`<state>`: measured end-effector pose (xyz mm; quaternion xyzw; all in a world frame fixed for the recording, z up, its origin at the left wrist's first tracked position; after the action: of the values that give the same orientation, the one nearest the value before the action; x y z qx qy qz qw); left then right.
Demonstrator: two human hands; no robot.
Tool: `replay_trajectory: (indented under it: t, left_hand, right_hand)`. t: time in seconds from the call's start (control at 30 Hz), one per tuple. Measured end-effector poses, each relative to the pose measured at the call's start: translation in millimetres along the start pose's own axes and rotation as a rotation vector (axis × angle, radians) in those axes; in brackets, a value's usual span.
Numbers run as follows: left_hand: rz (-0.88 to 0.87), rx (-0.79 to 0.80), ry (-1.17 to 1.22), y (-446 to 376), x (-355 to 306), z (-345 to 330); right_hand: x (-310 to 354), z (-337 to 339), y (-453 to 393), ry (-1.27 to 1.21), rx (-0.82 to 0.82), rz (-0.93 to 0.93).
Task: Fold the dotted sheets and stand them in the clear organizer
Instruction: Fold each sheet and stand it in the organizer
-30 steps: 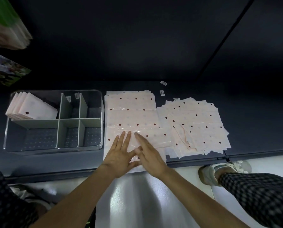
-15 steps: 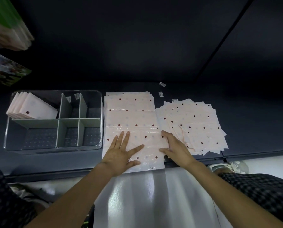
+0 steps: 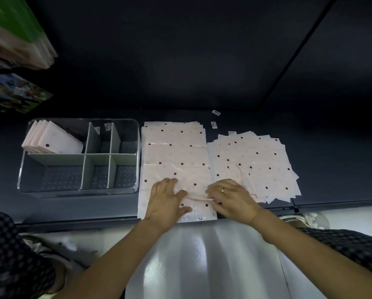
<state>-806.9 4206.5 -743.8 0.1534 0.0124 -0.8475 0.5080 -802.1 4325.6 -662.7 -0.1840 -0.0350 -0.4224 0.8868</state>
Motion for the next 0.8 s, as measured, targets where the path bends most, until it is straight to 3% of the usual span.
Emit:
replay_trajectory:
  t: [0.2,0.37,0.47,0.53,0.7,0.8]
  left_hand:
    - [0.035,-0.095,0.139,12.1,-5.4,-1.1]
    - [0.075,-0.126,0.236,14.7,3.8,-2.2]
    - [0.117,-0.159,0.286,15.1,9.7,-2.2]
    - [0.171,-0.168,0.328,14.0,15.3,-3.6]
    - [0.316,-0.152,0.430,9.1,27.3,-10.0]
    - [0.350,-0.137,0.395,3.4,30.6,-8.3]
  right_hand:
    - [39.3,-9.1,2.6,-0.192,0.036,-0.127]
    - [4.4,-53.6,26.3,-0.497,0.657,-0.463]
    - [-15.9,-64.1,45.6,-0.438,0.807,-0.527]
    - [-27.5,-68.2,47.7,-0.402,0.781,-0.580]
    - [-53.8,-66.5,35.5,-0.655,0.364,-0.902]
    - [-58.8,-75.2,31.2,-0.706,0.356,-1.062]
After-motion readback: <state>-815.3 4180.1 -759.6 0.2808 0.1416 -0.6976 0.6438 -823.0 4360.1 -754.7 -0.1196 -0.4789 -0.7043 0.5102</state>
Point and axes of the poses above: each hand's wrist, its own y-axis away from the middle knuckle, its own z-axis out of the back of the hand, x = y × z, the point moved 10 cm from there along -y, towards the middle knuckle, and after that the axes turned 9 degrees about -z, right-handed, at the moved point
